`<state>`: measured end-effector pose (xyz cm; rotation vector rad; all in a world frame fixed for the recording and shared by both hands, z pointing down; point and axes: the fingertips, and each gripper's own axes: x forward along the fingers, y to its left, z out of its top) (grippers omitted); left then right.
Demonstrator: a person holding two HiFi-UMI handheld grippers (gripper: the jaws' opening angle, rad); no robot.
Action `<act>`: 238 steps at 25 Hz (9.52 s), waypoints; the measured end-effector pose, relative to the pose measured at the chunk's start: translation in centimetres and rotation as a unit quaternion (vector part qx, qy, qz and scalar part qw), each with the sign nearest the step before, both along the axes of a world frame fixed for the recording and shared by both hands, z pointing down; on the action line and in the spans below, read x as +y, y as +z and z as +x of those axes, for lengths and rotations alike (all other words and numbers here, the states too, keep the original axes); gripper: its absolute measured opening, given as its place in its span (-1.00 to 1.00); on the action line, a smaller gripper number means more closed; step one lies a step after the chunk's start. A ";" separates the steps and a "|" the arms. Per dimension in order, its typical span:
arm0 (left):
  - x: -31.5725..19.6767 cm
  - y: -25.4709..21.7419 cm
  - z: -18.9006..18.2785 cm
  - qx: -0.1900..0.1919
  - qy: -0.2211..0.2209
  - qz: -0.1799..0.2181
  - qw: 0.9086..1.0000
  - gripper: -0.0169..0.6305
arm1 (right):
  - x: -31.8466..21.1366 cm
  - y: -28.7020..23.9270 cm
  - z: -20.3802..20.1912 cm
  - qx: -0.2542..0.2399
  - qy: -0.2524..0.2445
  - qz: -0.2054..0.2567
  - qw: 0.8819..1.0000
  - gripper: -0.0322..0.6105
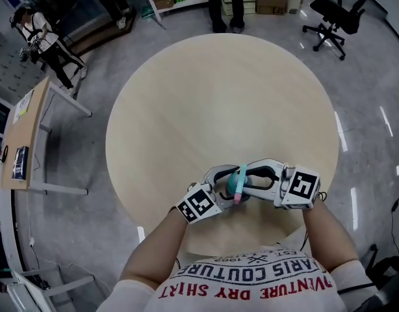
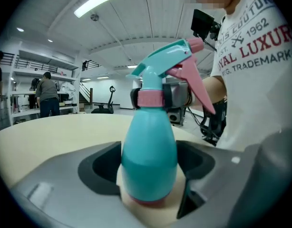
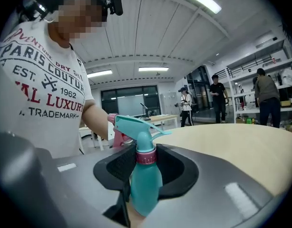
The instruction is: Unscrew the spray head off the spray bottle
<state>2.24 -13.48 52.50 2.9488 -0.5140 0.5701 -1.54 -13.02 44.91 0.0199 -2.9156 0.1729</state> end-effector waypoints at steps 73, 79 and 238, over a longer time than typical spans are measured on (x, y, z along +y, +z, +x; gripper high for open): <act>0.6 0.0 -0.8 -0.009 0.084 -0.022 0.996 0.15 | 0.1 -0.7 -0.7 0.008 -0.060 -0.017 0.998 -0.50; 0.3 0.3 -1.1 0.011 0.069 -0.032 0.997 0.15 | -0.1 -0.4 -0.9 0.002 -0.067 -0.004 0.998 -0.50; 69.2 -21.7 -2.7 0.119 -0.098 0.010 0.988 -0.94 | 67.6 -13.4 4.9 -0.052 0.248 -0.008 0.967 -0.90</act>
